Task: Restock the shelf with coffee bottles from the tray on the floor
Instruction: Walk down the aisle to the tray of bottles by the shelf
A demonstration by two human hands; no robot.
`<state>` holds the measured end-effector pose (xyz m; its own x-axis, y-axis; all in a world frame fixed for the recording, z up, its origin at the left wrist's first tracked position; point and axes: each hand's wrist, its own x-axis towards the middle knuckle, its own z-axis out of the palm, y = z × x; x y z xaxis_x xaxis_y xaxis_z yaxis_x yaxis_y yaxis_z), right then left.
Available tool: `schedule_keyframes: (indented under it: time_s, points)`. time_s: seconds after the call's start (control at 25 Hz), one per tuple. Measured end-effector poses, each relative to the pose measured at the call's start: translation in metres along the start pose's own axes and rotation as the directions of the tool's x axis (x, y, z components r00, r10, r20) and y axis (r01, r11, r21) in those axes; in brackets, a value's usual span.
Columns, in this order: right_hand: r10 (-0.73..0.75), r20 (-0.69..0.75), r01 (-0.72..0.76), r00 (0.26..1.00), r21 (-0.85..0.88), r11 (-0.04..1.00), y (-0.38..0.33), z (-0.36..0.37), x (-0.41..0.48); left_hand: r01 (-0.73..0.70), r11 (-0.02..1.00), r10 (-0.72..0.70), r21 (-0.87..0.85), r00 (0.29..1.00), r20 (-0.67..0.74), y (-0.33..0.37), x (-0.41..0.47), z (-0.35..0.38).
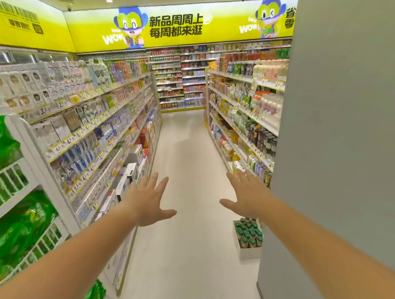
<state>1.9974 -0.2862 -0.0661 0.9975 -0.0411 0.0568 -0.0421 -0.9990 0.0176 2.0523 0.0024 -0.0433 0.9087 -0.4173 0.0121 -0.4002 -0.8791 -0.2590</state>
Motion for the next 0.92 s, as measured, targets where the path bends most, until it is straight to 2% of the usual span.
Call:
schedule_keyframes:
  time_s: [0.28, 0.48, 0.72, 0.8, 0.92]
  points:
    - [0.219, -0.030, -0.216, 0.975, 0.074, 0.974, 0.018, 0.041, 0.178, -0.242, 0.969, 0.243, 0.049, 0.970, -0.020, -0.053, 0.239, 0.014]
    - [0.359, 0.030, -0.359, 0.933, 0.157, 0.920, 0.062, 0.066, 0.263, -0.417, 0.902, 0.416, 0.107, 0.909, 0.030, -0.037, 0.381, 0.035]
    - [0.580, 0.021, -0.574, 0.814, 0.180, 0.799, 0.140, 0.128, 0.370, -0.595, 0.782, 0.607, 0.187, 0.795, -0.006, 0.013, 0.576, 0.060]
    - [0.647, 0.022, -0.639, 0.762, 0.183, 0.747, 0.158, 0.139, 0.395, -0.668, 0.717, 0.681, 0.201, 0.732, 0.002, 0.032, 0.624, 0.064]
    - [0.752, 0.043, -0.743, 0.657, 0.204, 0.638, 0.178, 0.154, 0.427, -0.753, 0.622, 0.778, 0.215, 0.625, -0.060, 0.065, 0.702, 0.065]
